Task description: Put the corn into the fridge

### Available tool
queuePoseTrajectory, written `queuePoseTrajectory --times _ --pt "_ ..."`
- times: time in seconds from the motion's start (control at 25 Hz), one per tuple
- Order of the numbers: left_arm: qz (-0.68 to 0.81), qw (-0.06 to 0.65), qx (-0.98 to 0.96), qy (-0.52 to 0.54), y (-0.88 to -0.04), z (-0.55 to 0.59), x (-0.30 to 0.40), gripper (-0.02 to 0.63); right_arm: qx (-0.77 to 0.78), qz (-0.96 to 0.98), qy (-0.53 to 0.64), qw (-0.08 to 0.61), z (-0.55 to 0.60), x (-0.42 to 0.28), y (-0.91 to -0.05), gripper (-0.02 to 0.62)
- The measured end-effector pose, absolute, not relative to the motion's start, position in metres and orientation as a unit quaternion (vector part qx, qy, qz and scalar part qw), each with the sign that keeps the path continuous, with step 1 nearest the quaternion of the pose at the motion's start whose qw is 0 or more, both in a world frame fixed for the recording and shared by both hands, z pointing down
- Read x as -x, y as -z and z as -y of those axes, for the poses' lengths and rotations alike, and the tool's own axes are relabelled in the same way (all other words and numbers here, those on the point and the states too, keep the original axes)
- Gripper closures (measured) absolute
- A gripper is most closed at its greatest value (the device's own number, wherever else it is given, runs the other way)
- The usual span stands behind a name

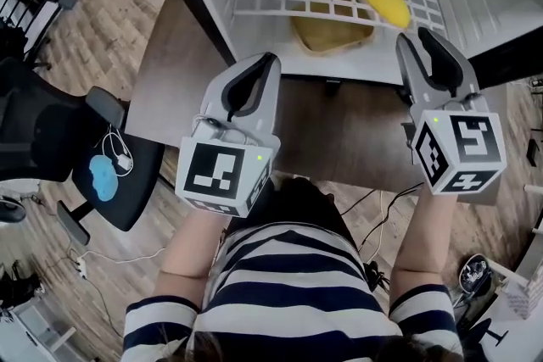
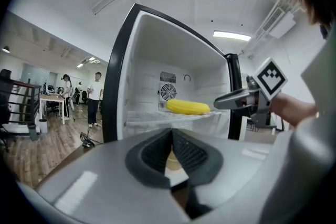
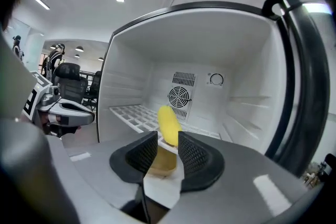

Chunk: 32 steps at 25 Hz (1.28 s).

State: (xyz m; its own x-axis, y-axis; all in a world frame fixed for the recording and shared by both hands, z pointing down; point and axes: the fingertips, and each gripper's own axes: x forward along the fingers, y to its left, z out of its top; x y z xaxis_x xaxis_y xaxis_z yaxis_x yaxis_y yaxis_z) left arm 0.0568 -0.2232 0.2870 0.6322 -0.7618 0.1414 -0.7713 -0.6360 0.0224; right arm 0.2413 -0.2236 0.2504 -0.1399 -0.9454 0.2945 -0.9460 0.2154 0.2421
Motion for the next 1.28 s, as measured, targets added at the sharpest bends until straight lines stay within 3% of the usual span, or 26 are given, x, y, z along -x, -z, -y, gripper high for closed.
queuePoseTrajectory --times 0.36,1.28 --pt "0.419 0.032 -0.905 -0.070 -0.285 0.210 -0.049 0.606 -0.645 0.746 -0.036 0.161 0.184 -0.236 -0.276 0.598" --pt "0.416 0.056 -0.902 -0.095 -0.311 0.190 -0.007 0.606 -0.669 0.718 -0.114 0.153 0.130 -0.211 -0.330 0.600"
